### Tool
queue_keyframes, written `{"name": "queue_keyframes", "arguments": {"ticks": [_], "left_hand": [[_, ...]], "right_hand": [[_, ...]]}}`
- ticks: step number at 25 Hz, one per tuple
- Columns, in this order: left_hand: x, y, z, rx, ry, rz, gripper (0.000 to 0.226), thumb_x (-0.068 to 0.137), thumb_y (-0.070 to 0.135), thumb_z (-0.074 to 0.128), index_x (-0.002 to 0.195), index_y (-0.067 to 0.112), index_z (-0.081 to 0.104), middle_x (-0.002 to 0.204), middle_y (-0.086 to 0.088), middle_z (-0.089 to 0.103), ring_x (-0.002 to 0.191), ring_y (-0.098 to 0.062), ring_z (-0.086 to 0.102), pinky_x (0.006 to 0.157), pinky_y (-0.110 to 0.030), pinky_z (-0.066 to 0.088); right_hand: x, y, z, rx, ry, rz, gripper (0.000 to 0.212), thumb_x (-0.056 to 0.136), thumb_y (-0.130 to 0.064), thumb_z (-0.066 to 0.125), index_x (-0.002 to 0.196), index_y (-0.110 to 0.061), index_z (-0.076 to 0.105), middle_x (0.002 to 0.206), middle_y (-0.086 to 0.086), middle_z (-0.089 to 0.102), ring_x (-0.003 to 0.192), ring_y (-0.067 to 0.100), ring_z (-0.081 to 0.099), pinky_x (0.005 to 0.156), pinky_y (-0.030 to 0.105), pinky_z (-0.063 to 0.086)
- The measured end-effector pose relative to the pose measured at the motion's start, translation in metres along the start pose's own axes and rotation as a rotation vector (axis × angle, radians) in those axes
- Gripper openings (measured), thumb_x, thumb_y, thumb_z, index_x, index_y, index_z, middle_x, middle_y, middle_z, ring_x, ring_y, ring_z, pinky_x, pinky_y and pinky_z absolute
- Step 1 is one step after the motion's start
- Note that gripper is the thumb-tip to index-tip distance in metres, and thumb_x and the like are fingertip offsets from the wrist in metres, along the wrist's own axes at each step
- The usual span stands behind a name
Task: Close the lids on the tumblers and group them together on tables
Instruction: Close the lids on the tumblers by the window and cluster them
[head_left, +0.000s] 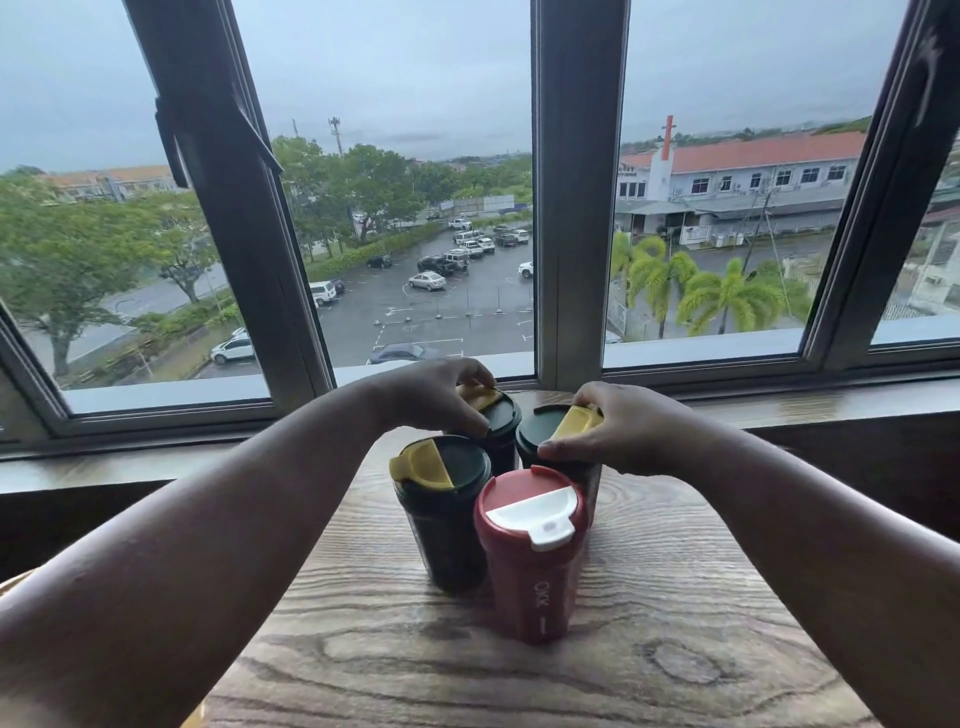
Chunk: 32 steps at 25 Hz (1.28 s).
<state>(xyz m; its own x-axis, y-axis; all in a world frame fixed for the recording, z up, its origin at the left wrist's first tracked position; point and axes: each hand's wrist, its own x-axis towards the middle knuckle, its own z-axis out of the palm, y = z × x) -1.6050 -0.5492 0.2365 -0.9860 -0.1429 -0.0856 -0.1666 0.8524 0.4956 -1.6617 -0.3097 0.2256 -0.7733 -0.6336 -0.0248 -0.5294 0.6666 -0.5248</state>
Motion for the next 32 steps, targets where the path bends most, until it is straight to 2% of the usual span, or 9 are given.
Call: {"name": "queue_keyframes", "arguments": {"ticks": [5,8,12,17,20,23,27,29,32], "left_hand": [[0.002,-0.002,-0.001,-0.091,-0.082,0.011,0.069,0.052,0.029,0.075,0.119,0.036,0.059,0.132,0.003,0.050,0.119,-0.019,0.051,0.097,-0.034,0.052],[0.002,-0.002,-0.001,-0.163,-0.130,0.003,0.070,0.042,0.034,0.077,0.109,0.044,0.059,0.132,0.001,0.049,0.118,-0.020,0.052,0.099,-0.041,0.053],[0.005,-0.008,0.000,-0.215,-0.178,0.014,0.072,0.041,0.034,0.078,0.110,0.044,0.059,0.135,-0.002,0.047,0.123,-0.025,0.051,0.102,-0.045,0.051],[0.006,-0.007,0.002,-0.330,-0.199,0.015,0.071,0.044,0.029,0.076,0.113,0.038,0.061,0.132,-0.011,0.050,0.110,-0.026,0.057,0.081,-0.034,0.054],[0.003,-0.004,0.006,-0.266,-0.138,0.000,0.075,0.054,0.032,0.086,0.123,0.035,0.055,0.128,-0.006,0.054,0.111,-0.022,0.059,0.089,-0.035,0.057],[0.000,0.001,0.007,-0.158,-0.064,0.016,0.066,0.070,0.027,0.087,0.126,0.032,0.054,0.124,-0.003,0.055,0.105,-0.019,0.059,0.084,-0.033,0.058],[-0.003,0.003,0.004,-0.122,-0.075,0.024,0.066,0.069,0.027,0.084,0.127,0.033,0.053,0.125,-0.003,0.052,0.108,-0.020,0.057,0.090,-0.036,0.056],[-0.005,0.002,0.004,-0.175,-0.111,0.011,0.071,0.065,0.031,0.083,0.128,0.035,0.051,0.128,-0.004,0.051,0.110,-0.023,0.058,0.093,-0.039,0.057],[-0.013,0.001,0.008,-0.144,-0.026,0.014,0.073,0.077,0.028,0.081,0.140,0.033,0.043,0.140,-0.006,0.046,0.115,-0.023,0.055,0.094,-0.037,0.055]], "right_hand": [[0.011,0.014,-0.003,0.144,-0.083,-0.051,0.078,0.066,-0.055,0.084,0.129,-0.021,0.054,0.098,-0.003,0.062,0.075,0.011,0.061,0.055,0.020,0.048],[0.015,0.025,-0.006,0.266,-0.163,-0.086,0.074,0.069,-0.042,0.086,0.133,-0.025,0.053,0.107,-0.001,0.063,0.084,0.014,0.064,0.065,0.024,0.054],[0.020,0.035,-0.009,0.443,-0.301,-0.122,0.073,0.066,-0.027,0.089,0.132,-0.033,0.058,0.098,-0.002,0.064,0.081,0.009,0.063,0.071,0.028,0.051],[0.026,0.042,-0.008,0.497,-0.335,-0.141,0.072,0.060,-0.027,0.086,0.126,-0.034,0.057,0.101,0.002,0.064,0.082,0.011,0.063,0.076,0.032,0.050],[0.023,0.044,-0.005,0.452,-0.307,-0.183,0.077,0.063,-0.027,0.090,0.131,-0.032,0.054,0.112,0.008,0.067,0.088,0.016,0.066,0.082,0.036,0.054],[0.021,0.044,-0.002,0.379,-0.234,-0.230,0.075,0.072,-0.021,0.088,0.136,-0.029,0.050,0.118,0.003,0.066,0.089,0.009,0.067,0.076,0.020,0.054],[0.020,0.046,-0.001,0.392,-0.225,-0.232,0.077,0.071,-0.023,0.088,0.137,-0.029,0.050,0.118,0.000,0.066,0.094,0.009,0.067,0.078,0.018,0.052],[0.020,0.045,-0.002,0.368,-0.235,-0.232,0.080,0.070,-0.027,0.088,0.139,-0.030,0.048,0.121,-0.004,0.064,0.098,0.005,0.066,0.081,0.015,0.050],[0.021,0.040,-0.005,0.323,-0.231,-0.225,0.080,0.070,-0.044,0.085,0.140,-0.030,0.048,0.122,-0.004,0.062,0.101,0.006,0.064,0.087,0.018,0.048]]}}
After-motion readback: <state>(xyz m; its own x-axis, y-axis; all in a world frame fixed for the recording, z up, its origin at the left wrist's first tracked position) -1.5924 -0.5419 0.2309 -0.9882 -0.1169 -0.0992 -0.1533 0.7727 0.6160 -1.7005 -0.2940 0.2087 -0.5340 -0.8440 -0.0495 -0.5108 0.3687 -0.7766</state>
